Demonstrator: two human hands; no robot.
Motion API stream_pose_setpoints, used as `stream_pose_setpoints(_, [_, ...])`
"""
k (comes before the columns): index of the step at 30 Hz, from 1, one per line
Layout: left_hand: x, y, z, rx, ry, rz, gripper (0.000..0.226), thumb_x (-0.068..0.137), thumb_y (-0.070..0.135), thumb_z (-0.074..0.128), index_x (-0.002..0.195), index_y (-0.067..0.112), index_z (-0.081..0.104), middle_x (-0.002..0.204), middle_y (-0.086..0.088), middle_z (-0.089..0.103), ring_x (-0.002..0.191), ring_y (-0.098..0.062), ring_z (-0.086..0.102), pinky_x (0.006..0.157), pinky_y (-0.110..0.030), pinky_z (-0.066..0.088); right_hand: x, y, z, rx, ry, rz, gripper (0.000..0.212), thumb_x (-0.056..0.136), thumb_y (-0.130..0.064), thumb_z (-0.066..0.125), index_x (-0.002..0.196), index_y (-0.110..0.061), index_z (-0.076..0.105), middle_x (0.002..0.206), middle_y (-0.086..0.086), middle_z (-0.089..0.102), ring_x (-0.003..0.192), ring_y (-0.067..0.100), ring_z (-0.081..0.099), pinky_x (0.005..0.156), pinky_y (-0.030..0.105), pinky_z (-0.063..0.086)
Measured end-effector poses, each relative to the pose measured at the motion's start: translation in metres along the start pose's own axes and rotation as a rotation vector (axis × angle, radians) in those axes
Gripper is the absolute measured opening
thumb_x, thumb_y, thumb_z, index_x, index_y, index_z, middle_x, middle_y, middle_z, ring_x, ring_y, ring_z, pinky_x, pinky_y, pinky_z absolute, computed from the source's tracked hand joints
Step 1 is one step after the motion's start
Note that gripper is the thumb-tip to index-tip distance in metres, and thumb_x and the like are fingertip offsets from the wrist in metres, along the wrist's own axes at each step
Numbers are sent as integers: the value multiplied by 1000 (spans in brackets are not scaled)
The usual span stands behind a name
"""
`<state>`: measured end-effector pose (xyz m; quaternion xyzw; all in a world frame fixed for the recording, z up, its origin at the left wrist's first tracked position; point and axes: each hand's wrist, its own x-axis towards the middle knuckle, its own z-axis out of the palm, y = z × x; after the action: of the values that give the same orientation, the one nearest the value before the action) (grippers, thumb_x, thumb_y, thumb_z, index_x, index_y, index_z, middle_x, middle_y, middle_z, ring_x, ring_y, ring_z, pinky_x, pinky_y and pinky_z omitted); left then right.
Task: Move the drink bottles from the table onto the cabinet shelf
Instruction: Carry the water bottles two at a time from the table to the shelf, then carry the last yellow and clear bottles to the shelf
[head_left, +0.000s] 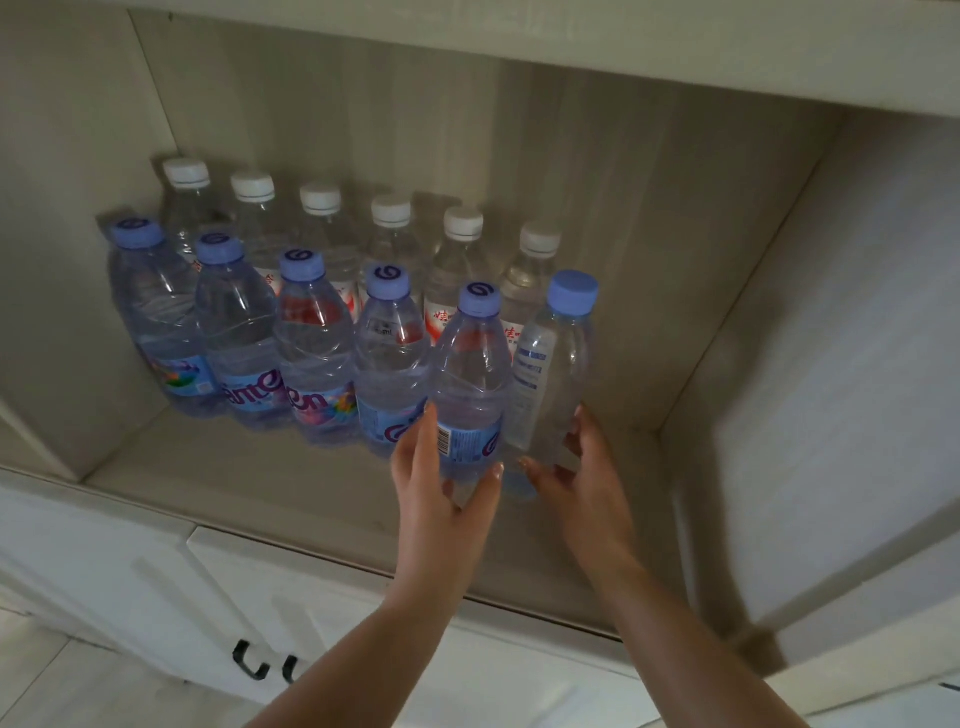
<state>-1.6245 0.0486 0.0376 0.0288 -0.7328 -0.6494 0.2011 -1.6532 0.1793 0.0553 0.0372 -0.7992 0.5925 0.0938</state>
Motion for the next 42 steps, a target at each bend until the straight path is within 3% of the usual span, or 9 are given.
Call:
stream_pose_setpoints(9, [7, -1, 7, 31, 24, -6, 91, 79, 6, 73, 142, 42, 18, 144, 1, 27, 117, 32, 22, 105, -39, 45, 3, 5, -1, -11, 10, -30, 68, 77, -10, 73, 116, -56, 41, 118, -29, 53, 113, -12, 49, 94, 41, 51])
stream_pose_setpoints(14, [8, 0, -7, 87, -49, 58, 85, 81, 1, 70, 146, 30, 23, 141, -4, 34, 111, 35, 27, 91, 0, 39, 0, 4, 0, -31, 2, -3, 71, 77, -12, 73, 136, -33, 40, 131, -15, 54, 116, -14, 45, 100, 34, 46])
stream_pose_setpoints(16, [10, 1, -18, 53, -101, 11, 82, 83, 4, 70, 148, 29, 28, 141, 2, 38, 120, 22, 36, 93, -4, 41, -5, 1, 4, -39, 24, 19, 78, 76, -16, 74, 140, -37, 35, 138, -15, 49, 119, -12, 44, 103, 28, 42])
stream_pose_setpoints(18, [11, 0, -31, -13, -153, -20, 76, 82, 8, 70, 146, 28, 34, 141, 2, 45, 129, 0, 43, 101, -24, 47, -12, -2, 6, -40, 80, 72, 84, 75, -21, 76, 142, -41, 28, 143, -15, 45, 126, -6, 41, 106, 29, 40])
stream_pose_setpoints(21, [11, 4, -49, -54, -219, -30, 61, 83, 12, 70, 137, 27, 47, 138, 4, 52, 128, -5, 48, 100, -29, 46, -29, -9, 6, -52, 198, 64, 77, 75, -23, 76, 141, -31, 36, 136, -9, 50, 124, 3, 48, 97, 20, 47])
stream_pose_setpoints(25, [8, 10, -70, -88, -408, 5, 53, 85, 6, 68, 131, 26, 51, 133, 9, 56, 121, 4, 51, 90, -14, 46, -69, -24, 12, -37, 390, 53, 54, 78, -14, 73, 127, -23, 52, 122, -1, 58, 113, 5, 55, 72, -1, 41])
stream_pose_setpoints(32, [-31, 14, -92, -165, -863, -38, 47, 67, 35, 73, 110, 41, 56, 117, 15, 61, 114, 1, 58, 87, -17, 48, -182, -35, 36, -61, 738, 153, 39, 80, -16, 71, 116, -24, 57, 117, -6, 61, 110, 2, 57, 77, 2, 42])
stream_pose_setpoints(38, [-116, 30, -99, -133, -1303, 10, 36, 86, 15, 68, 109, 38, 56, 115, 14, 63, 108, 2, 61, 82, -9, 49, -326, -46, 50, -158, 1039, 345, 42, 78, -25, 71, 117, -26, 56, 117, -8, 61, 110, 4, 57, 80, 3, 43])
stream_pose_setpoints(42, [-195, 46, -102, -147, -1543, 52, 35, 86, 15, 68, 109, 38, 56, 116, 10, 64, 111, -6, 61, 95, -24, 49, -434, -62, 65, -177, 1259, 403, 37, 79, -17, 72, 113, -22, 57, 110, -5, 62, 108, 12, 59, 75, 1, 43])
